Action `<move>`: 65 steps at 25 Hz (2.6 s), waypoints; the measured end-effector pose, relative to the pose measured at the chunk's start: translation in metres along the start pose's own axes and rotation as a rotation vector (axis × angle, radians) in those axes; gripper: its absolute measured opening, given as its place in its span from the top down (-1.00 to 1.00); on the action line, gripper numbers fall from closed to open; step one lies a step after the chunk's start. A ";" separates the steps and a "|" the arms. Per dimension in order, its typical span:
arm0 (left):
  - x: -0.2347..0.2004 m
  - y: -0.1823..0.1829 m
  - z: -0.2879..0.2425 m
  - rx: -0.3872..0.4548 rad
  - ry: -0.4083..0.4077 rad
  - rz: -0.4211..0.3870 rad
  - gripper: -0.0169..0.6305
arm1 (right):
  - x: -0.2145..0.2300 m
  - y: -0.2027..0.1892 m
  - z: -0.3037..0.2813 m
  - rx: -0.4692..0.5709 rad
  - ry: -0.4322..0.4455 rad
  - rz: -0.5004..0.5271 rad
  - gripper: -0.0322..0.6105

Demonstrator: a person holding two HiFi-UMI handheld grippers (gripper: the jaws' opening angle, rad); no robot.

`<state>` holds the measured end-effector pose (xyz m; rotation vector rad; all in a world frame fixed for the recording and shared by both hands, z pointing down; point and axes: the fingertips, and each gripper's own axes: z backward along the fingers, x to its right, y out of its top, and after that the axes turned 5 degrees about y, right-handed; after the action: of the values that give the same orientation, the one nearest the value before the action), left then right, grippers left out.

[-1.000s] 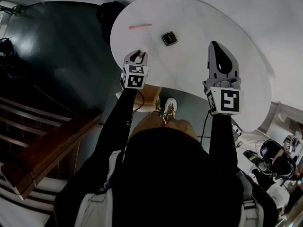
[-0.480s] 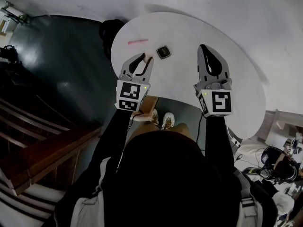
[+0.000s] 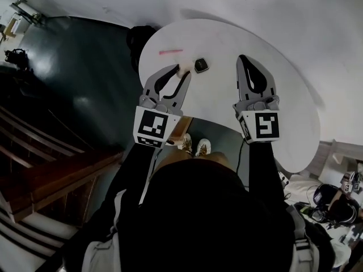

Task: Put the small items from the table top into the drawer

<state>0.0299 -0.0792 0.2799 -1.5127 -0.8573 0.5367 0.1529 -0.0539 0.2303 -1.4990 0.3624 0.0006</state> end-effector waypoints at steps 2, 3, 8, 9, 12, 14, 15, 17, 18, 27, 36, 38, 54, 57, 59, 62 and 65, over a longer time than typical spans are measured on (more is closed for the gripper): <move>-0.001 0.003 0.003 0.004 0.006 -0.007 0.61 | -0.003 0.000 0.002 -0.005 0.008 -0.004 0.82; -0.001 0.005 0.004 0.005 0.010 -0.008 0.61 | -0.004 0.000 0.004 -0.009 0.012 -0.008 0.82; 0.000 0.009 0.007 0.017 0.020 -0.008 0.61 | -0.007 -0.002 0.008 -0.013 0.037 0.003 0.82; 0.001 0.010 0.007 0.017 0.017 -0.007 0.61 | -0.007 -0.001 0.009 -0.012 0.040 0.003 0.82; 0.003 0.009 0.009 0.018 0.014 -0.002 0.61 | -0.009 -0.003 0.008 -0.021 0.052 0.010 0.82; 0.004 0.008 0.011 0.016 0.013 -0.002 0.61 | -0.011 -0.004 0.008 -0.022 0.056 0.008 0.82; 0.004 0.008 0.012 0.016 0.013 -0.002 0.61 | -0.012 -0.003 0.008 -0.022 0.057 0.006 0.82; 0.004 0.008 0.014 0.015 0.014 -0.001 0.61 | -0.014 -0.003 0.008 -0.024 0.058 -0.004 0.82; 0.004 0.008 0.015 0.015 0.015 -0.001 0.61 | -0.016 -0.003 0.007 -0.024 0.062 -0.007 0.82; -0.006 0.001 0.028 0.001 0.057 0.006 0.61 | -0.042 -0.005 -0.009 -0.026 0.148 0.006 0.82; -0.034 -0.021 0.072 -0.041 0.180 0.026 0.61 | -0.096 -0.004 -0.038 0.001 0.286 -0.020 0.82; -0.041 -0.027 0.082 -0.051 0.206 0.029 0.61 | -0.109 -0.004 -0.044 0.005 0.314 -0.025 0.82; -0.013 -0.277 0.110 -0.563 0.136 0.168 0.60 | -0.150 -0.025 -0.054 -0.073 0.363 -0.017 0.82; 0.001 -0.322 0.111 -0.663 0.090 0.189 0.59 | -0.145 -0.032 -0.052 -0.093 0.337 -0.025 0.82; 0.008 -0.345 0.110 -0.714 0.065 0.196 0.58 | -0.141 -0.037 -0.049 -0.108 0.322 -0.028 0.82; 0.015 -0.370 0.105 -0.773 0.038 0.202 0.55 | -0.136 -0.043 -0.046 -0.127 0.302 -0.028 0.82; 0.018 -0.384 0.101 -0.798 0.022 0.209 0.53 | -0.136 -0.047 -0.045 -0.136 0.293 -0.028 0.82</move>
<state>-0.1141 -0.0134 0.6449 -2.3485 -0.9553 0.3323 0.0245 -0.0710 0.3062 -1.6418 0.5866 -0.2226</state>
